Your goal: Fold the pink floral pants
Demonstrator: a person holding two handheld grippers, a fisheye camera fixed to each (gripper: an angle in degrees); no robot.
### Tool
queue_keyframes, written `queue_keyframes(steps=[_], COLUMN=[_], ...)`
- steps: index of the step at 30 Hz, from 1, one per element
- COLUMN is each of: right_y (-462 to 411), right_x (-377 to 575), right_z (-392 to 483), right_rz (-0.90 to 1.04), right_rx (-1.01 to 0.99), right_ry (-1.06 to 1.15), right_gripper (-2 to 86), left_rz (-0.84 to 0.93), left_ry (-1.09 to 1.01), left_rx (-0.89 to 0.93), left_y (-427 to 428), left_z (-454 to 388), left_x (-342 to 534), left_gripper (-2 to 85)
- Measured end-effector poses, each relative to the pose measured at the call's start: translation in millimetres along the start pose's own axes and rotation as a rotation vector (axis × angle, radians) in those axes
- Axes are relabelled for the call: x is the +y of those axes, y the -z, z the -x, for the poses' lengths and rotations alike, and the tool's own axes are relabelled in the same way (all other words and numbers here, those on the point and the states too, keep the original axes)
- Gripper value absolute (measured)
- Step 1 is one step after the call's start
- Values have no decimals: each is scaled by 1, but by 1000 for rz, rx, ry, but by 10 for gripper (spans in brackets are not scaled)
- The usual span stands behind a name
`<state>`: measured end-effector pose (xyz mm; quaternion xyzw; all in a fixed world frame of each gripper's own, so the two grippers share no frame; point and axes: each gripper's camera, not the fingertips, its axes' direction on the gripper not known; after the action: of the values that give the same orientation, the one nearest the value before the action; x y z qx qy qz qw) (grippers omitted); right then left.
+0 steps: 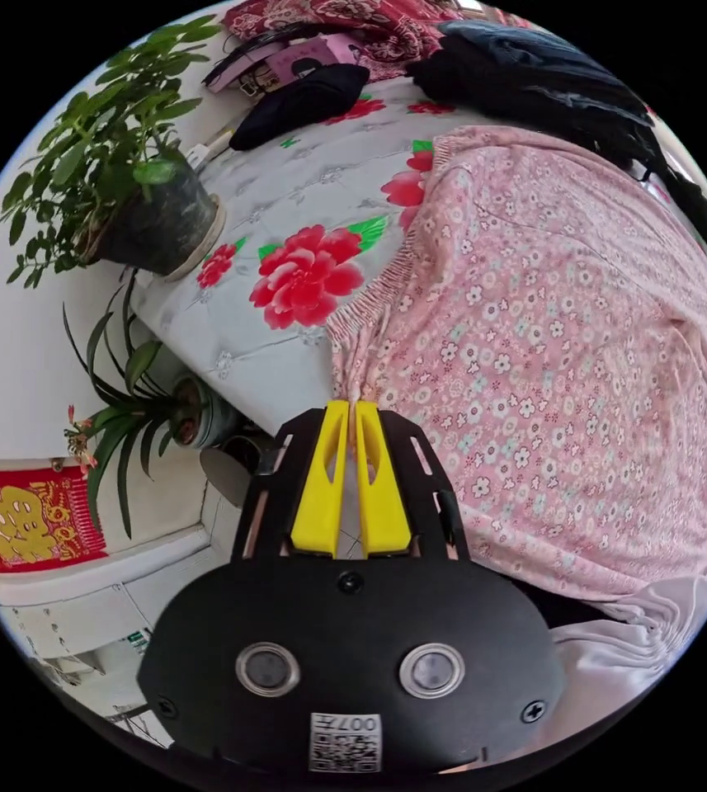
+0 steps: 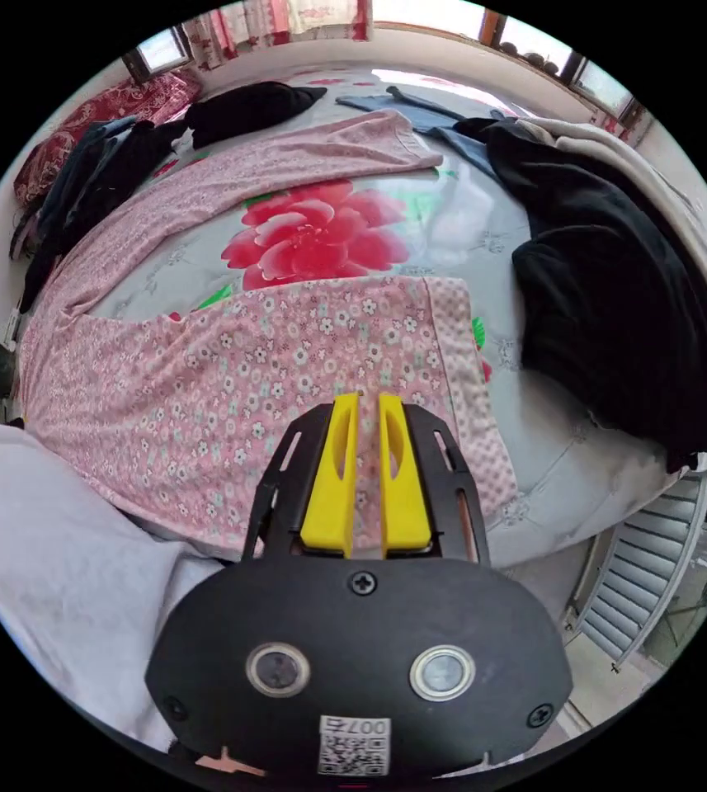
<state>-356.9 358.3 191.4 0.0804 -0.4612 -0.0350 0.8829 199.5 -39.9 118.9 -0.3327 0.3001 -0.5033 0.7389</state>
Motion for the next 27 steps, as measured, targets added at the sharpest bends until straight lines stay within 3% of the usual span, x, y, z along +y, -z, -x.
queue_keyframes(steps=[1, 7, 12, 16, 20, 24, 26, 27], right_y=[3, 13, 56, 67, 60, 41, 20, 13], right_x=[11, -3, -55, -161, -278, -359, -396, -404], right_z=[-5, -22, -15, 0, 18, 33, 43, 45], right_rz=[-67, -24, -205, -271, -264, -205, -141, -122], right_rx=[9, -34, -72, -90, -28, 18, 93, 107], right_ry=[-31, -147, -56, 37, 122, 244, 339, 361], right_gripper=[4, 5, 18, 33, 51, 60, 56, 52], left_rz=[-5, 5, -194, -332, -361, -233, -112, -143], left_ry=[38, 149, 173, -13, -249, -409, -506, -529], left_rx=[13, 187, 279, 294, 380, 338, 267, 307], left_y=[-3, 2, 53, 86, 84, 58, 34, 36], left_z=[10, 51, 76, 38, -23, -72, -99, -98], left_x=[9, 27, 15, -64, -165, -235, -258, -259], left_gripper=[1, 76, 79, 92, 137, 146, 104, 93])
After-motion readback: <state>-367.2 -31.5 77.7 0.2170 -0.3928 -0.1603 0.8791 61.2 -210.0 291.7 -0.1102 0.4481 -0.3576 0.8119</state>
